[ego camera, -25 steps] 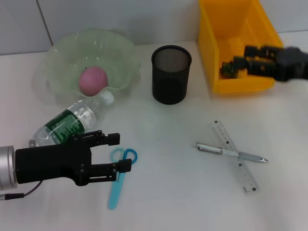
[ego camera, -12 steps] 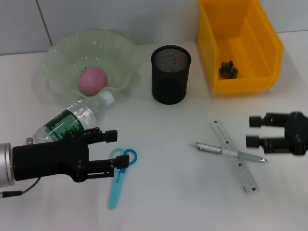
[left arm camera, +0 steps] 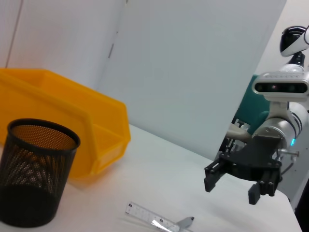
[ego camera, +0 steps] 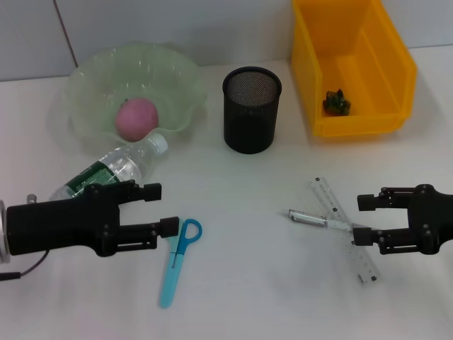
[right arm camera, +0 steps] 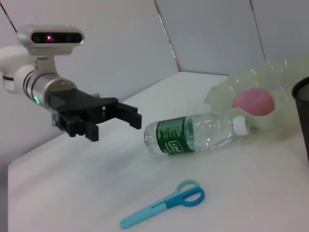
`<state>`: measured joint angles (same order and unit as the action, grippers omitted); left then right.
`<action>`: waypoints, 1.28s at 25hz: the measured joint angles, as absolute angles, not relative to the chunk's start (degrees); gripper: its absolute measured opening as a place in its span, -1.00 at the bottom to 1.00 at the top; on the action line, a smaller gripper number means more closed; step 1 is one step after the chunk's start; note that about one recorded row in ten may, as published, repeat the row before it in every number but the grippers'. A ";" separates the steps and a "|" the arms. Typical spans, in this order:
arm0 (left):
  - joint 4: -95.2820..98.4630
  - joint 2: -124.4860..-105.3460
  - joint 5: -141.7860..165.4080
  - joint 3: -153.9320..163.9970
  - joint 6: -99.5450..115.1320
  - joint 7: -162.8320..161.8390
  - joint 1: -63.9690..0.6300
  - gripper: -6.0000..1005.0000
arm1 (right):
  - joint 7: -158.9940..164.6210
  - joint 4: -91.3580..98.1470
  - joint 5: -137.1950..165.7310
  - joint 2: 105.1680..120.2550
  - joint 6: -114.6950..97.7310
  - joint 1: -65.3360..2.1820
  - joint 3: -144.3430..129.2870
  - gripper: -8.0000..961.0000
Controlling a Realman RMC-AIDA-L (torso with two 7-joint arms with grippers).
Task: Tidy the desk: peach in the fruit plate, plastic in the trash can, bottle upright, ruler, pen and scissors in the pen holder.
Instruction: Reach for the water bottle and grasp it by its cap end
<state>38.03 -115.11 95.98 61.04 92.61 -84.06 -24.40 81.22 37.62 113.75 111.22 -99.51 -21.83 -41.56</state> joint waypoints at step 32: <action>70.54 -118.56 151.16 69.43 87.13 -129.48 -40.50 0.43 | 80.34 38.41 115.14 111.42 -98.21 -21.64 -41.40 0.56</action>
